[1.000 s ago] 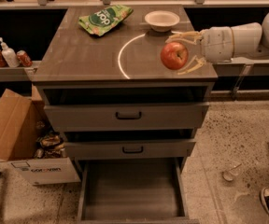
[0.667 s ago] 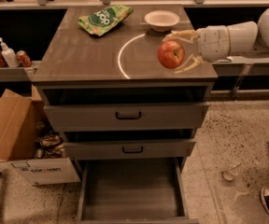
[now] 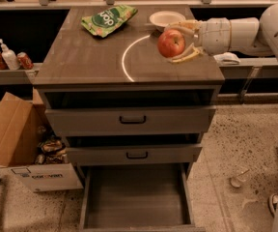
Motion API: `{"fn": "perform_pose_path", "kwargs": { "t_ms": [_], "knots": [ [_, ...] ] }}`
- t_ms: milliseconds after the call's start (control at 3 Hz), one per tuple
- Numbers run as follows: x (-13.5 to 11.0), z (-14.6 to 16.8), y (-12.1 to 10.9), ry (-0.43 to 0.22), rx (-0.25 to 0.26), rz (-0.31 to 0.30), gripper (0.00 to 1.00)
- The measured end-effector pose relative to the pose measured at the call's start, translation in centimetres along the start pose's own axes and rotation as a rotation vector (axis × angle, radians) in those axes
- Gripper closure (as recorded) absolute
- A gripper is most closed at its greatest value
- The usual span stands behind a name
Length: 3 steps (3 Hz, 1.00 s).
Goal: Pick apple from bottom drawer and place on counter
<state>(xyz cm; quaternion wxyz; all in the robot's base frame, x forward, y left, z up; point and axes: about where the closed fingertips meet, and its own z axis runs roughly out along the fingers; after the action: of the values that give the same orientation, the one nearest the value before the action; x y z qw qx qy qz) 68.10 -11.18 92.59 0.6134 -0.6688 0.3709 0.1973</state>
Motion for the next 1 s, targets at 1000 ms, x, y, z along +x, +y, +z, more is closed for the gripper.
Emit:
{"fn": "perform_pose_path", "kwargs": {
  "t_ms": [1000],
  "knots": [
    [4.3,2.2,0.1,0.030,-0.100,0.314,1.00]
  ]
}}
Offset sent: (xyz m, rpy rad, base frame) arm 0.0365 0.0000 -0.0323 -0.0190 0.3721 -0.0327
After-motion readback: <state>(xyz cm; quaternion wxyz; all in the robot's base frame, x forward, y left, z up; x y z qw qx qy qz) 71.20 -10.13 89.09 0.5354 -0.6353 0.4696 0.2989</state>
